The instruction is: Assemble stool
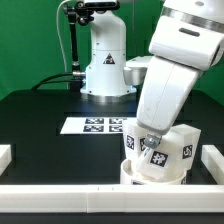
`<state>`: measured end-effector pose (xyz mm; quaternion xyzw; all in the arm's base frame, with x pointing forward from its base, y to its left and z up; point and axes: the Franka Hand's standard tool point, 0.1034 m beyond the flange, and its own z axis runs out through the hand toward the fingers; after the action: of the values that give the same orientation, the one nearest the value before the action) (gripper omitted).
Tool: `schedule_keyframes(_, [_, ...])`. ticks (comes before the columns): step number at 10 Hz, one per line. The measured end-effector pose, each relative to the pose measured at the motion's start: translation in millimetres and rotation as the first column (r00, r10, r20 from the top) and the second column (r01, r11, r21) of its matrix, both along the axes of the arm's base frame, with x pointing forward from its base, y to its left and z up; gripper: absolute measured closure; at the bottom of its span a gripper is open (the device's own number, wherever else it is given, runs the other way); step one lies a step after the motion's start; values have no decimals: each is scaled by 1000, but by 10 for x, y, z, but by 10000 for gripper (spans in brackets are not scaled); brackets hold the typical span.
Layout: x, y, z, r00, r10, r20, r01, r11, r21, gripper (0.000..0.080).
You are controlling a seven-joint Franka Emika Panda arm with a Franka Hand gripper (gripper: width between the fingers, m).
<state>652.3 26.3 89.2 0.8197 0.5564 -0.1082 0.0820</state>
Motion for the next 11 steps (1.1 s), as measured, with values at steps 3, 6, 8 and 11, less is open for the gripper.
schedule_keyframes(3, [-25,-148,93,998,-50,43,49,998,34,453])
schedule_keyframes(6, [-312,-378,60,985,-171,32,167,981,100,453])
schedule_keyframes(8, [-330,-413,37,984,-174,26,171,980,98,453])
schedule_keyframes(11, [-334,-422,31,978,-207,30,204,974,95,453])
